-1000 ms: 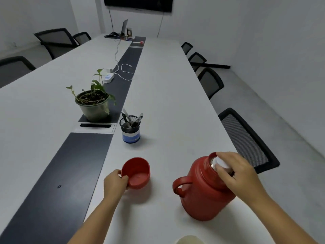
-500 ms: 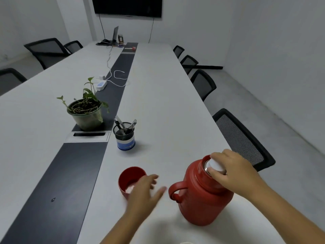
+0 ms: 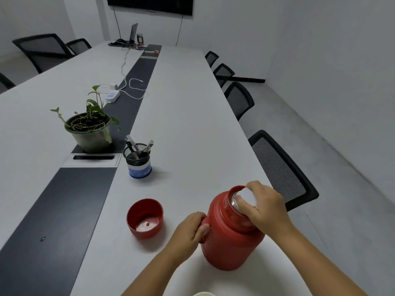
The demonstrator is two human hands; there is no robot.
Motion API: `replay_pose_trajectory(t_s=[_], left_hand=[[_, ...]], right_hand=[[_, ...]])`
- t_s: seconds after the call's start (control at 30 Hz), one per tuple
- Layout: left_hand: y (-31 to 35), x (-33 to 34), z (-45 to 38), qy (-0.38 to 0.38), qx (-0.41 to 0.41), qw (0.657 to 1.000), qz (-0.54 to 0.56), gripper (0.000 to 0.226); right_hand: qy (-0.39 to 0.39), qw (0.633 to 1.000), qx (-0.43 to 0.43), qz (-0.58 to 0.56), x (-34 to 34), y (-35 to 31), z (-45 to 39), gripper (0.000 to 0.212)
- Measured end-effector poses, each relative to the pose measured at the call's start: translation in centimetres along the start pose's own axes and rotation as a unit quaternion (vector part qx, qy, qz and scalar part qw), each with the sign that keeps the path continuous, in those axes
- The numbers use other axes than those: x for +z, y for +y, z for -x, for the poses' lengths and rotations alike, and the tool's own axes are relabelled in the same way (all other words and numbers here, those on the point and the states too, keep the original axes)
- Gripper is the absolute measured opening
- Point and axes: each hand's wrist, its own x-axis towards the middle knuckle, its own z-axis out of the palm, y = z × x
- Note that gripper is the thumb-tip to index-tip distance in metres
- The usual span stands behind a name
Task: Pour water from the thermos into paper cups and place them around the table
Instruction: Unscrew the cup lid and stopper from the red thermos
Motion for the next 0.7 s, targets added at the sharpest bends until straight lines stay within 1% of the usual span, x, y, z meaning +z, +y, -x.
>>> replay_pose_trajectory(t_s=[0.03,0.1,0.13,0.2,0.23,0.3,0.37,0.4,0.43,0.5,0.57,0.63,0.7], left_hand=[[-0.1,0.0,0.0,0.0,0.004,1.0,0.004,0.027],[-0.3,0.1,-0.1,0.0,0.006,1.0,0.01,0.014],[-0.3,0.1,-0.1,0.001,0.004,1.0,0.011,0.011],[-0.3,0.1,-0.1,0.002,-0.004,1.0,0.013,0.013],[-0.1,0.0,0.0,0.0,-0.006,1.0,0.01,0.015],[0.2,-0.1,0.0,-0.007,-0.013,1.0,0.009,0.018],[0.6,-0.2,0.2,-0.002,-0.019,1.0,0.02,0.018],[0.7,-0.3,0.6,0.011,-0.017,1.0,0.02,0.019],[0.5,-0.5,1.2,0.031,-0.012,0.999,0.011,0.021],[-0.7,-1.0,3.3,0.078,-0.026,0.996,-0.028,0.033],[-2.7,-2.3,6.3,0.126,-0.072,0.986,-0.077,0.039],[-4.9,-4.2,9.9,0.166,-0.125,0.971,-0.12,0.037],[-7.4,-6.4,13.7,0.179,-0.196,0.95,-0.164,0.037]], right_hand=[[0.018,1.0,0.005,-0.013,0.1,-0.1,0.2,0.05],[0.05,0.995,0.057,-0.072,-0.1,-0.3,0.4,0.059],[0.069,0.989,0.083,-0.1,-0.2,-0.4,0.3,0.062],[0.105,0.98,0.104,-0.132,-0.4,-0.5,0.3,0.062],[0.108,0.978,0.109,-0.145,-0.6,-0.5,0.4,0.061],[0.09,0.974,0.105,-0.182,-0.8,-0.8,0.8,0.055],[0.054,0.97,0.096,-0.216,-1.4,-1.1,1.2,0.037],[0.031,0.967,0.094,-0.234,-1.8,-1.3,1.2,0.028],[0.004,0.962,0.095,-0.257,-1.9,-1.5,1.1,0.026],[-0.065,0.943,0.101,-0.31,-1.5,-2.6,1.1,0.038],[-0.14,0.929,0.093,-0.33,-0.4,-4.4,1.3,0.043],[-0.236,0.924,0.053,-0.298,1.1,-6.6,1.7,0.045],[-0.331,0.908,0.004,-0.257,2.7,-9.3,1.4,0.049]])
